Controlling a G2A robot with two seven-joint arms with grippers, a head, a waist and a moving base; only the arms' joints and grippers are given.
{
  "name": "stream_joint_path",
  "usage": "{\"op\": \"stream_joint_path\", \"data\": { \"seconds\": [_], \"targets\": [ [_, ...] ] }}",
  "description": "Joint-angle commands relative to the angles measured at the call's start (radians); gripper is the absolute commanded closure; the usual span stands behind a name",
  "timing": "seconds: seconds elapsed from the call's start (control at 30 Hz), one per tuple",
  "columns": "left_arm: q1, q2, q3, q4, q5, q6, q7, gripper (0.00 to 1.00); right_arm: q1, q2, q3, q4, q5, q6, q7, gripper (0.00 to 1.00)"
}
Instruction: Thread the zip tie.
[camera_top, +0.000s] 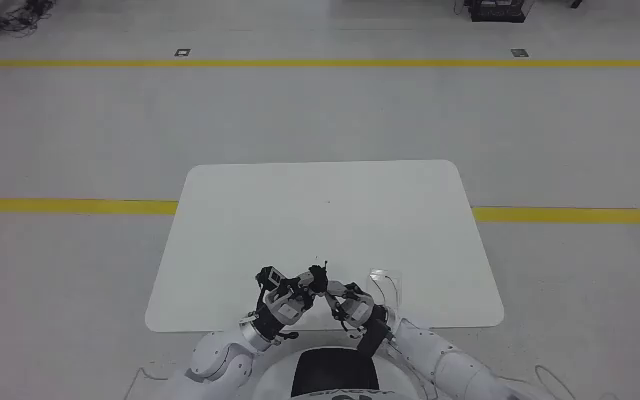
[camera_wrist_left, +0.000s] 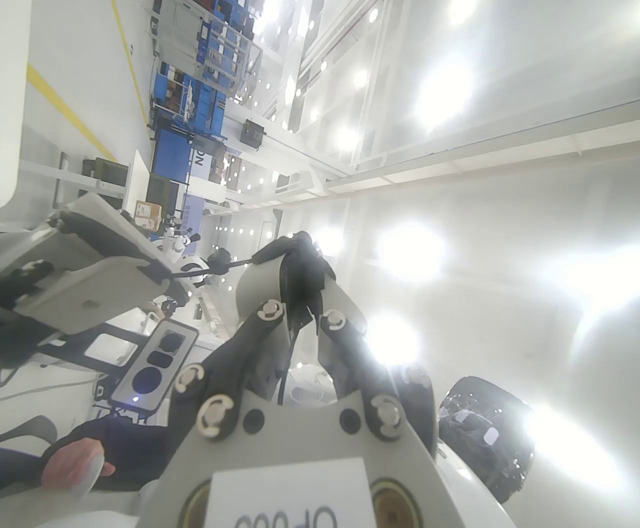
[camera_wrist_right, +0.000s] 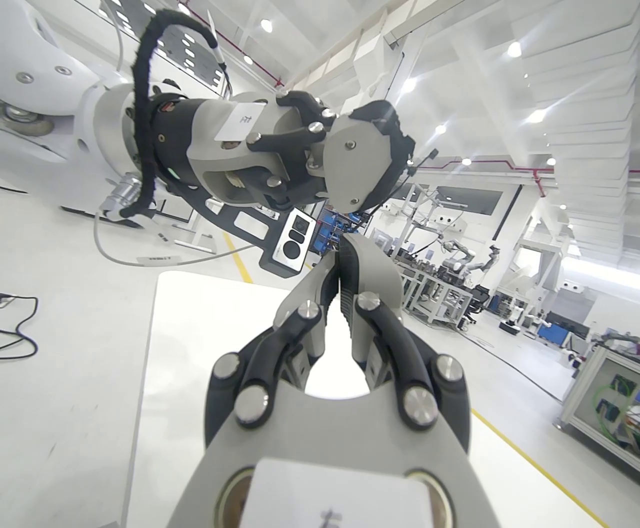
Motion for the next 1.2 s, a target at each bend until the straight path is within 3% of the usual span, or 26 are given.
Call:
{"op": "stream_joint_path", "data": {
  "seconds": [0.0,1.17],
  "targets": [
    [0.0,0.0,0.0,0.0,0.0,0.0,0.0,1.0,0.0,-0.001,-0.001,0.004,0.0,-0.003,0.0,1.0],
    [0.0,0.0,0.0,0.0,0.0,0.0,0.0,1.0,0.018,-0.026,-0.035,0.051,0.0,-0.007,0.0,1.0]
  ]
}}
